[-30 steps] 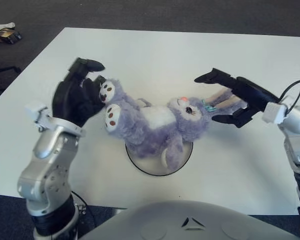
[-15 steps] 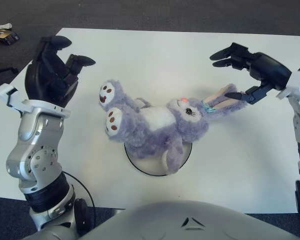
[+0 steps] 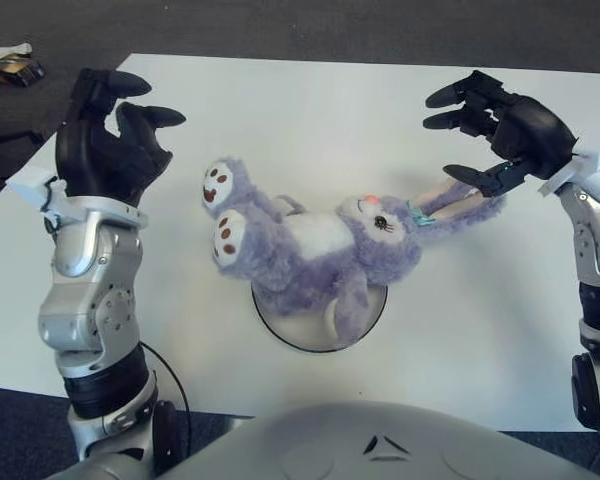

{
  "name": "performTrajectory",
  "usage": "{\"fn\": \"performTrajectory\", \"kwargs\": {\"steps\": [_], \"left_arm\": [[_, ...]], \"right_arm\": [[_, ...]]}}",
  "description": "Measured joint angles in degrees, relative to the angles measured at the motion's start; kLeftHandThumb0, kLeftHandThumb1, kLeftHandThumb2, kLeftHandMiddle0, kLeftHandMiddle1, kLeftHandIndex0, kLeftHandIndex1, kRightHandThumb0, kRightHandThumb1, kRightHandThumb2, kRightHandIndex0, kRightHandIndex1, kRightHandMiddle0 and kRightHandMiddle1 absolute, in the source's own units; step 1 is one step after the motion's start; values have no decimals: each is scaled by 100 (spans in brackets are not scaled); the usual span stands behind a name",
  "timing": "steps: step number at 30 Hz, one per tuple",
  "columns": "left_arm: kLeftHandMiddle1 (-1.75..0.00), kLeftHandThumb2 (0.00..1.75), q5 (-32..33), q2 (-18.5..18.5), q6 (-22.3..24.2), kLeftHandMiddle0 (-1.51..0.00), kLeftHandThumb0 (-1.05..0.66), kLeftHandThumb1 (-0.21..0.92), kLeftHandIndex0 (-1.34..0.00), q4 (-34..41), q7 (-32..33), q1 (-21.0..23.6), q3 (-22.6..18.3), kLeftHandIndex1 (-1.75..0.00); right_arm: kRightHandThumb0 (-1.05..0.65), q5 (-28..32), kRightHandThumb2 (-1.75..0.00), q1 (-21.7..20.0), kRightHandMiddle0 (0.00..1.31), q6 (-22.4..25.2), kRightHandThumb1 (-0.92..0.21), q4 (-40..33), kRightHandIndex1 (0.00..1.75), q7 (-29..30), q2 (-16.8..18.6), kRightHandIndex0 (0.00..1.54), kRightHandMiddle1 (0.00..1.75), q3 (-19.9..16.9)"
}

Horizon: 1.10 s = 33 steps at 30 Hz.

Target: Put the doll into the plate.

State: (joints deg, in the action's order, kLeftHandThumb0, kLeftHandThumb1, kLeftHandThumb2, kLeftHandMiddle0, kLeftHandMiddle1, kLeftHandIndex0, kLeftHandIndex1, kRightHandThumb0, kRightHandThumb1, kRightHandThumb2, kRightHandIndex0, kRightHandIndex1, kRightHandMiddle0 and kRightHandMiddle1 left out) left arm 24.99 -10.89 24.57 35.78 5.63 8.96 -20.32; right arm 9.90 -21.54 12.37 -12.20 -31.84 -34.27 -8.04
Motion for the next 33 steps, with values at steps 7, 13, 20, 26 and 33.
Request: {"fn": "performTrajectory", "kwargs": {"steps": [7, 13, 20, 26, 33], "left_arm": [[-163, 119, -511, -151, -61, -45, -1, 40, -49, -509, 4, 252, 78, -175], [-158, 111, -913, -158, -412, -48, -1, 45, -42, -1012, -54, 336, 316, -175], [-151, 104, -1161, -141, -741, -53, -1, 49, -37, -1576, -259, 344, 540, -175], [-150, 98, -1265, -145, -759, -50, -1, 53, -35, -1828, -318, 346, 560, -175], [-152, 93, -1365, -144, -760, -45, -1, 58, -33, -2016, -370, 349, 643, -175]], "right_arm": [[-35, -544, -114, -91, 11, 95, -25, 9, 99, 644, 7, 23, 127, 46], [-34, -737, -113, -138, 16, 96, -30, 81, 101, 973, 148, 29, 131, 61], [-30, -676, -114, -104, 23, 350, -35, 67, 104, 1308, 465, 40, 138, -7], [-34, -668, -62, -1, 32, 719, -75, -15, 112, 1734, 771, 45, 154, -156], [-5, -595, -63, -16, 32, 971, -73, 158, 142, 1966, 837, 53, 153, -423]]}}
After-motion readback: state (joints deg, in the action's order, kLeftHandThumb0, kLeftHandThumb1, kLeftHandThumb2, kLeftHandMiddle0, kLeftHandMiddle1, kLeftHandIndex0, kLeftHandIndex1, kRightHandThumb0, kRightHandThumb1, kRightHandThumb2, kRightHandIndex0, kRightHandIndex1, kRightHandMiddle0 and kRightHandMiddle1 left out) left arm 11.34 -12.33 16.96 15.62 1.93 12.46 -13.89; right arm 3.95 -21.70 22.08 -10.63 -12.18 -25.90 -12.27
